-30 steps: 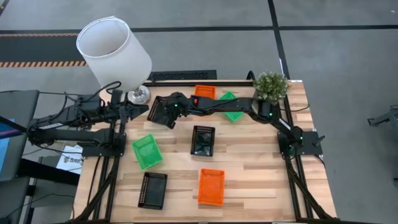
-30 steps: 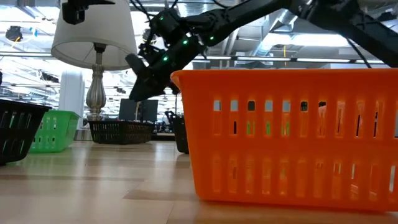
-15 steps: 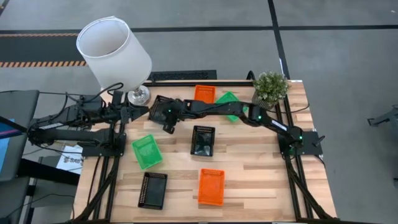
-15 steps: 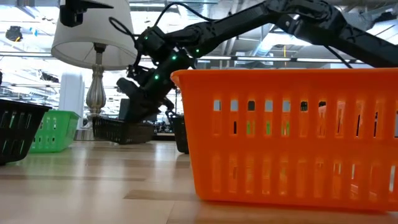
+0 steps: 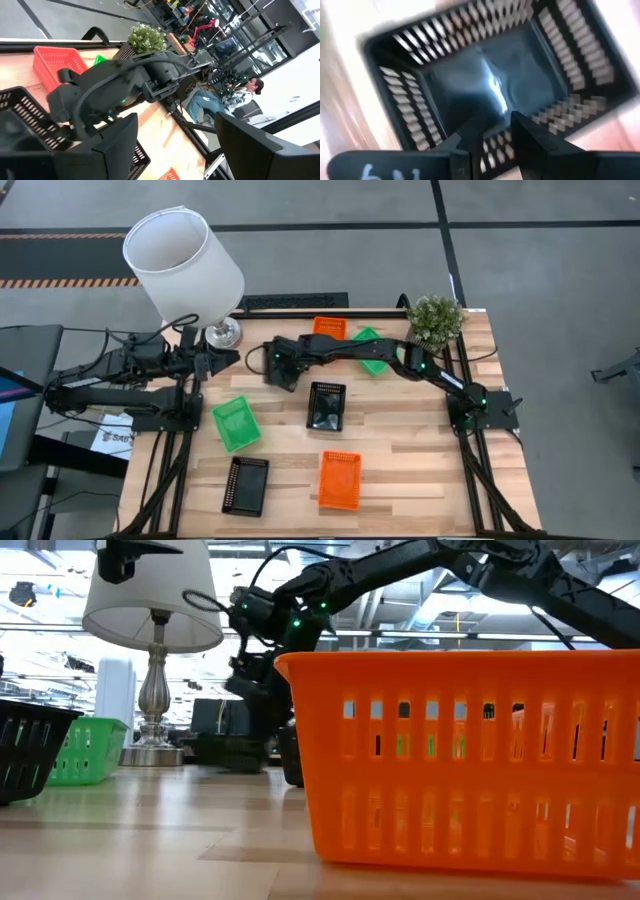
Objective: Stack baskets by color
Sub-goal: Prepare the top black bin, then stack the middle black bin on top of the top black bin
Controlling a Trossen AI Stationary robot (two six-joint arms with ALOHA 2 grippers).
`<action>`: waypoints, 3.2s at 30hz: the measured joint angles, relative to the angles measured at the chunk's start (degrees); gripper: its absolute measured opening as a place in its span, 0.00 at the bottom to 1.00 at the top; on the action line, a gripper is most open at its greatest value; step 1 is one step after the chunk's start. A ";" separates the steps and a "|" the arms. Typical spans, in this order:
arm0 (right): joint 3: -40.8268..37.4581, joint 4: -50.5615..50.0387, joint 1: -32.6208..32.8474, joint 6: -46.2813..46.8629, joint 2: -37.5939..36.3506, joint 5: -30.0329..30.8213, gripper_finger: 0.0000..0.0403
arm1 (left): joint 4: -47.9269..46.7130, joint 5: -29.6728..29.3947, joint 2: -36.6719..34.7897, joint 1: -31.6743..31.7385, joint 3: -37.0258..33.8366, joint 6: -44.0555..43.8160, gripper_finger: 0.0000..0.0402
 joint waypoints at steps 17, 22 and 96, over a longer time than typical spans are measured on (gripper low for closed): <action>0.06 -17.83 -0.26 11.46 -16.23 1.88 0.30 | -10.60 -1.05 0.21 0.02 0.00 -0.50 0.63; 0.12 -39.86 1.19 29.48 -22.94 2.36 0.30 | -11.74 -1.77 0.50 0.02 0.00 -0.53 0.63; -36.98 14.84 -1.32 36.04 -34.09 -5.26 0.04 | -12.88 -4.80 0.52 0.02 0.02 -4.55 0.63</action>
